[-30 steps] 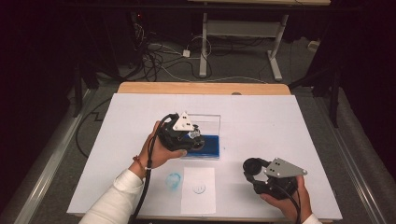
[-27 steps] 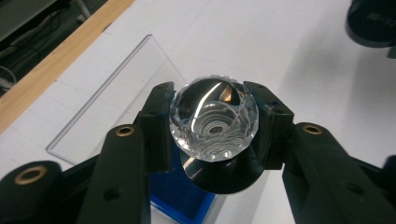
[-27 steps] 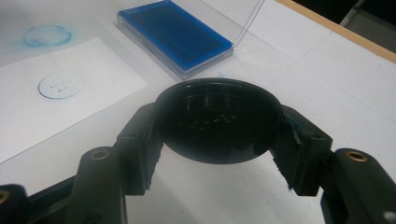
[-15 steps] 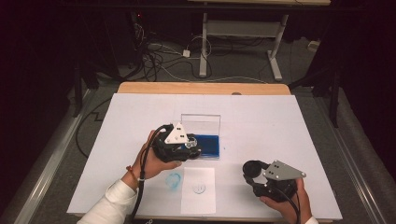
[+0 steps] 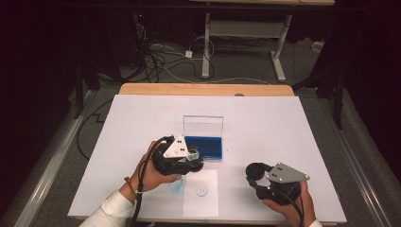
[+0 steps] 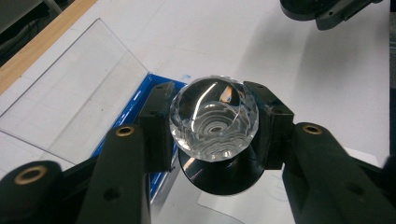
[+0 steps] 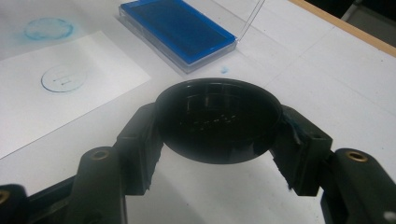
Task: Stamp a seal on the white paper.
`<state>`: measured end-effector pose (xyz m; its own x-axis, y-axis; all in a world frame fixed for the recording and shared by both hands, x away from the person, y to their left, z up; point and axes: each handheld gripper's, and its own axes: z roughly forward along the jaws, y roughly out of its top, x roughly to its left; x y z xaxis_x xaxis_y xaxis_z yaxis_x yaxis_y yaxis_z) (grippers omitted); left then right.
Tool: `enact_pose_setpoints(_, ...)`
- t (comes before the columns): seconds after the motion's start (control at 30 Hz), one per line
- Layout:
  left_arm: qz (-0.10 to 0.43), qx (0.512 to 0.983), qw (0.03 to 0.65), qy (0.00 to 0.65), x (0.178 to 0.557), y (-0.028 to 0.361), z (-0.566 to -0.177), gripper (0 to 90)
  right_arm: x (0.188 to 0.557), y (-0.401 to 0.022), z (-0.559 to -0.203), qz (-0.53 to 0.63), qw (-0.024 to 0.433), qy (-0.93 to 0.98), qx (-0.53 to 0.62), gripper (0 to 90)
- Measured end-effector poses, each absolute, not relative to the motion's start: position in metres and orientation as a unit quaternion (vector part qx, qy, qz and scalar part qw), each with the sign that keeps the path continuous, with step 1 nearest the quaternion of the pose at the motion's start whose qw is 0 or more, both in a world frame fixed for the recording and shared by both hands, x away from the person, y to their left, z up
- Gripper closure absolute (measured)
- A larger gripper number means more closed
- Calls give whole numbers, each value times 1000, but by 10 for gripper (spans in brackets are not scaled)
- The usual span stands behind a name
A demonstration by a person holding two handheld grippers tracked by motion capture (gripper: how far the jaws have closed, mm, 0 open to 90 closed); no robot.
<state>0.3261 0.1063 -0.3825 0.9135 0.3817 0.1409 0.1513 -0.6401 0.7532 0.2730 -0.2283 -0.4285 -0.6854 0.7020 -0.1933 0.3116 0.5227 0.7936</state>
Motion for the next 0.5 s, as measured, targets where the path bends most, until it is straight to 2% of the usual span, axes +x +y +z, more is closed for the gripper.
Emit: enact_pose_setpoints(0.5,136,908,378,121,306,97,-399,548,272,-227,-429,378,259,837,300,386)
